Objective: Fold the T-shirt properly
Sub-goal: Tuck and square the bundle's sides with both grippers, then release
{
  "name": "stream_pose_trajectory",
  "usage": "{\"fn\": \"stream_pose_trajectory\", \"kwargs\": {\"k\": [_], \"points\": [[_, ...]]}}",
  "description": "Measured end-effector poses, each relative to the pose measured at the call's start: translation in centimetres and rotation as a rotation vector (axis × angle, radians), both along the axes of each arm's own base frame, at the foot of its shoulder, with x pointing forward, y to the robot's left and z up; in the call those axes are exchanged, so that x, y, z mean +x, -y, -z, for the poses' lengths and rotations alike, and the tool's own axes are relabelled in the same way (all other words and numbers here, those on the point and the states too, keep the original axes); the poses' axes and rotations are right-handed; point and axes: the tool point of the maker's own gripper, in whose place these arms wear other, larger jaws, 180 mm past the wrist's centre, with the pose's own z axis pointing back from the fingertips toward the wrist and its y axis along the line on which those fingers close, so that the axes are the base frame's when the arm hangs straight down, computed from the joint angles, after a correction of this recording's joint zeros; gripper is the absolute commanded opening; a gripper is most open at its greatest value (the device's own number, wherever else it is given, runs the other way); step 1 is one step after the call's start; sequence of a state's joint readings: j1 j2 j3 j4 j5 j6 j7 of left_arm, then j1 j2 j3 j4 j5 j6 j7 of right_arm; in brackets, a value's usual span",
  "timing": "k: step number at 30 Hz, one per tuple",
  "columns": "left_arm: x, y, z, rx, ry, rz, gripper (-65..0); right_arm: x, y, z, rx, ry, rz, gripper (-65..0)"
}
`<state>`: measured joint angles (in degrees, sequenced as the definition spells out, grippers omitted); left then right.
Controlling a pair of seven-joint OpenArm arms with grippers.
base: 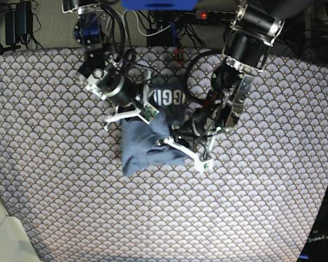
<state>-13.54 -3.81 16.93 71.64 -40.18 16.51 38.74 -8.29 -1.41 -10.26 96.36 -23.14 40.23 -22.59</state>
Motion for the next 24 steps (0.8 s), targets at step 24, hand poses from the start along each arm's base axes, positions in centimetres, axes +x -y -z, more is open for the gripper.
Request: {"fn": "stream_pose_trajectory", "kwargs": {"k": [24], "points": [[7.3,-3.3,-0.5,0.093,0.191,-0.208,-64.7,-0.7,1.3,2.0,-0.009,-0.039,-0.018,-52.8]]}}
